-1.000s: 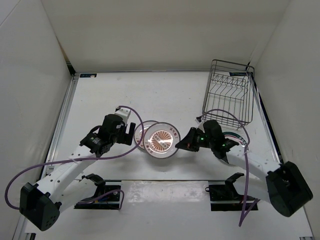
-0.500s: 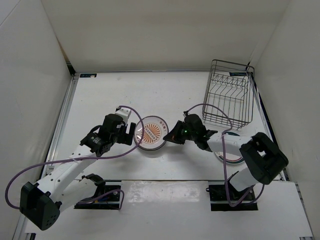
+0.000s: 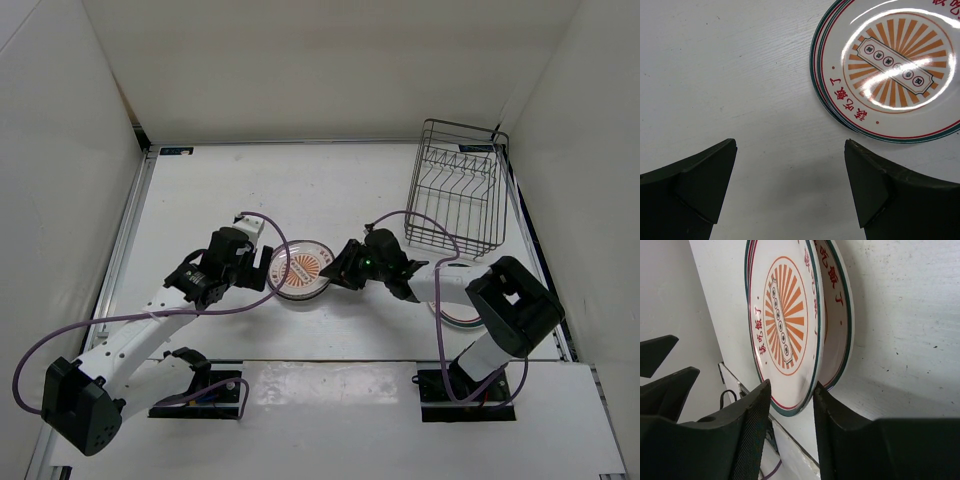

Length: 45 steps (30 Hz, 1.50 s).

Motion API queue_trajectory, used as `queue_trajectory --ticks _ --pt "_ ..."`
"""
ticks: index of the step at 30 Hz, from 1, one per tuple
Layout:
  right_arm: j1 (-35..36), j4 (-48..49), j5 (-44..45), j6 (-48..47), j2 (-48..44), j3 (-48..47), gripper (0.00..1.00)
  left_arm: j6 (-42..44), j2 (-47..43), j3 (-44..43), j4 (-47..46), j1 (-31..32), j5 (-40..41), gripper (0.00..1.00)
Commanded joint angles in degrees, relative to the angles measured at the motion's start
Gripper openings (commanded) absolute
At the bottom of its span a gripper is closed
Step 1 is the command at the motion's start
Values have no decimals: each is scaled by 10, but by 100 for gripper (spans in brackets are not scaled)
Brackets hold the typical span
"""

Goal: Unload the plates from the dish rack

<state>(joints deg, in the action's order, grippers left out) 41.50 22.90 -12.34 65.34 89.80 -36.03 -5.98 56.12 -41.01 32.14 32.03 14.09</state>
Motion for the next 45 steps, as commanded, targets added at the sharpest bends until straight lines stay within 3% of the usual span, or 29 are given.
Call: queue_trajectory --ticks 1,6,11,15,17,21,24,26,29,34,37,39,42,43,45 --pt "5 19 -1 22 -5 -15 43 2 -5 -15 -5 1 -5 100" --pt "3 -59 28 15 -69 9 50 1 -5 -17 -5 2 -3 100" --pt "-2 -288 42 -50 -132 -30 60 1 -6 -18 -3 1 -5 100" --pt "-1 -440 78 -87 -168 -68 60 1 -4 -19 -1 1 -6 100" --pt "-3 -456 146 -69 -231 -34 58 1 -4 -18 0 1 -5 100" --pt "-15 -530 251 59 -344 69 55 0 -4 -19 0 1 -6 100" --pt "-14 -586 332 177 -494 152 55 -1 -5 -20 0 1 -7 100" --pt "-13 -658 393 262 -594 190 49 -2 -5 -18 -1 1 -10 100" --pt "-15 -729 456 304 -661 184 45 -3 -2 -19 1 1 -13 100" --pt "-13 -912 493 391 -668 113 39 -3 -4 -22 4 1 -15 100" --pt "-13 -1017 492 478 -630 79 30 -3 -7 -21 3 0 -14 100" --pt "-15 -1038 489 519 -597 57 30 -3 -7 -20 3 1 -13 100" --pt "-13 -1068 486 553 -564 52 70 -3 -7 -20 4 3 -13 100" --pt "-13 -1063 486 559 -561 55 77 -3 -6 -21 4 1 -13 100" --pt "-14 -1033 491 560 -571 71 77 -3 -5 -21 5 1 -14 100"
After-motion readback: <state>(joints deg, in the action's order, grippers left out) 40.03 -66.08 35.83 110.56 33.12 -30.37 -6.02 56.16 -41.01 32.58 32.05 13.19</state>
